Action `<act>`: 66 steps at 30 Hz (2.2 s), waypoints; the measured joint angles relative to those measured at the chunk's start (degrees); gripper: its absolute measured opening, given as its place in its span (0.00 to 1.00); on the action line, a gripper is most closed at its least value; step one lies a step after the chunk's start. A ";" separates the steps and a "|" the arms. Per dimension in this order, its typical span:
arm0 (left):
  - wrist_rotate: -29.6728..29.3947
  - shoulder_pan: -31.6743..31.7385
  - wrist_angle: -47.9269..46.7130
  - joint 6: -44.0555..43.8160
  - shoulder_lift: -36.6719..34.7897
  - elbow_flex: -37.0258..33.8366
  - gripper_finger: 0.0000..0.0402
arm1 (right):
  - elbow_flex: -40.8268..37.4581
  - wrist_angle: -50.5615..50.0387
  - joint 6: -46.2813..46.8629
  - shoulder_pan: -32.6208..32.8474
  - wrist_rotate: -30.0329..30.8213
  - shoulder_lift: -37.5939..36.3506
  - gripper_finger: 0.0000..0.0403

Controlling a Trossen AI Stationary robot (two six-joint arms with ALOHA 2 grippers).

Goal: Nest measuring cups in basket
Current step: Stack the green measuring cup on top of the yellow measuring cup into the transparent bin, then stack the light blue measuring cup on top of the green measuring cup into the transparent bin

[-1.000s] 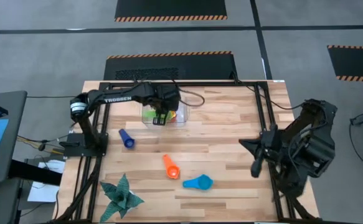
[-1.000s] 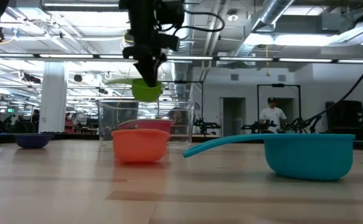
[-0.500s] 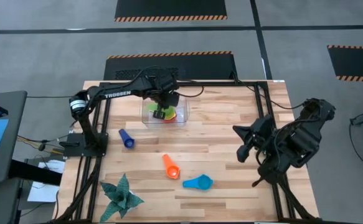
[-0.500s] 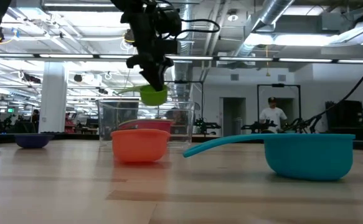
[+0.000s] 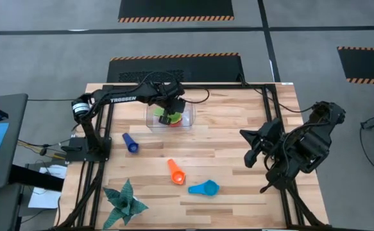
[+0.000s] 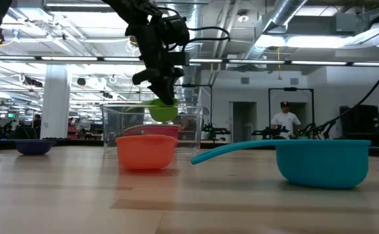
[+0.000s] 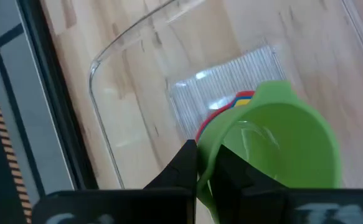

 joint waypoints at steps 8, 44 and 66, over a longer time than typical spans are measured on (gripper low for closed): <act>1.75 0.98 -0.70 1.66 0.63 0.02 0.02 | 0.00 0.44 0.00 0.00 0.00 0.00 0.05; 5.78 -4.84 -22.73 -19.90 3.43 18.01 0.24 | 0.00 -0.59 -1.43 -0.30 -1.31 0.00 0.05; 1.80 -31.50 8.34 -51.14 8.34 13.27 0.24 | -0.02 -0.70 -4.31 -1.85 -14.97 2.56 0.05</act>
